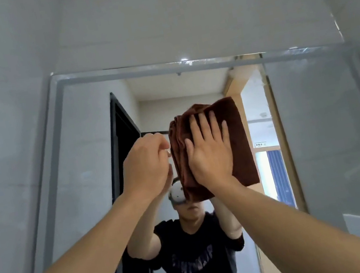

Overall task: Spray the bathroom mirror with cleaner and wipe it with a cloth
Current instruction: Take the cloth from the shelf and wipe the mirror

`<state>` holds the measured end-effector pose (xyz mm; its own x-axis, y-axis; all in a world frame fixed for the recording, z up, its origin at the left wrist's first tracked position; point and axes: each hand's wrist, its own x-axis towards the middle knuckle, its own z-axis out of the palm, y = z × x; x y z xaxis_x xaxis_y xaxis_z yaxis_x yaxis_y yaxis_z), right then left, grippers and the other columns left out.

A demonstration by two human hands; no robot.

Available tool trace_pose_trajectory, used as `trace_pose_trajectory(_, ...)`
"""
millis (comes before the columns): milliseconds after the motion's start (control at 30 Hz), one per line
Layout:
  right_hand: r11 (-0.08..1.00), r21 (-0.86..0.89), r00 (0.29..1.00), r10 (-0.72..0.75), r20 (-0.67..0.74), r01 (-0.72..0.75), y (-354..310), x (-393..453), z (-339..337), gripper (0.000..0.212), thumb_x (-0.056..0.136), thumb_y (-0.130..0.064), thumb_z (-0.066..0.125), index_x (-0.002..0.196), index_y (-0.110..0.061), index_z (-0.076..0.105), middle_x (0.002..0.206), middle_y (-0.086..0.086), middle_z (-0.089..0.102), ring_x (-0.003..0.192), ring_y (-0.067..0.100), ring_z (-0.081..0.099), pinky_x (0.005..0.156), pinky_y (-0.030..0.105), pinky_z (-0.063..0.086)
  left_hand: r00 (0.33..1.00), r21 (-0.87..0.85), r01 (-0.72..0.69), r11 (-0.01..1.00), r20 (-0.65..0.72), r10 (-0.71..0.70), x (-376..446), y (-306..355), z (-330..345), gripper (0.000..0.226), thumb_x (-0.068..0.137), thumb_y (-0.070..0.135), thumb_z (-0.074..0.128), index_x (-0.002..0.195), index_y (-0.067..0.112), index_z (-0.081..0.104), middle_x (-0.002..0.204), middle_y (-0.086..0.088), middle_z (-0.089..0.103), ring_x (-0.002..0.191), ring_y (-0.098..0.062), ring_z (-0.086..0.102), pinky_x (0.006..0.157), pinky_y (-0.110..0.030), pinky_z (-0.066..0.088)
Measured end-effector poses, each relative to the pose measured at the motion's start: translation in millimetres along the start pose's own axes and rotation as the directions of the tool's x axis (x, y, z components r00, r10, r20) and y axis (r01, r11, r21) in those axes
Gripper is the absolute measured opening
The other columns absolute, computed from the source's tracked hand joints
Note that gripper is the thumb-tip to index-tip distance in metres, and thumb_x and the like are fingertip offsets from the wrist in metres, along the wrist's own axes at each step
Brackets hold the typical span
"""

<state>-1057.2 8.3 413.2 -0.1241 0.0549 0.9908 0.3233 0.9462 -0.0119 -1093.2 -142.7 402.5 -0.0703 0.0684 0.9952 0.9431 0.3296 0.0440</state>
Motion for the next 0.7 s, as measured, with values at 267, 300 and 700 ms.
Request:
trace_pose_trajectory(267,0.920,-0.054,0.921,-0.388,0.016,0.389,-16,139,0,0.061,0.102,-0.049,0.028,0.157,-0.022,0.026,0.165,0.000,0.025,0.154,0.020,0.012,0.125,0.044,0.005,0.970,0.363,-0.126,0.923,-0.150,0.191,44,-19,-20,0.015,0.076,0.008,0.046,0.087,0.012,0.057,0.086,-0.002,0.055,0.078,-0.023,0.049,0.068,-0.036,0.039)
trace_pose_trajectory(300,0.908,-0.065,0.910,-0.413,0.020,0.414,-10,148,-1,0.062,0.101,-0.051,0.027,0.157,-0.025,0.026,0.165,0.000,0.025,0.154,0.020,0.012,0.125,0.044,0.005,0.965,0.385,-0.138,0.912,-0.153,0.211,49,-19,-22,0.017,0.076,0.010,0.043,0.086,0.012,0.056,0.084,-0.002,0.055,0.077,-0.023,0.048,0.068,-0.036,0.038)
trace_pose_trajectory(700,0.990,-0.139,0.996,0.027,-0.091,-0.040,233,162,-59,0.070,0.095,-0.064,0.015,0.156,-0.030,0.024,0.166,0.001,0.019,0.155,0.021,0.006,0.123,0.054,0.000,0.950,0.414,-0.272,0.869,-0.026,0.310,50,19,29,0.035,0.087,0.022,0.038,0.107,0.009,0.063,0.109,-0.007,0.063,0.098,-0.025,0.058,0.082,-0.040,0.047)
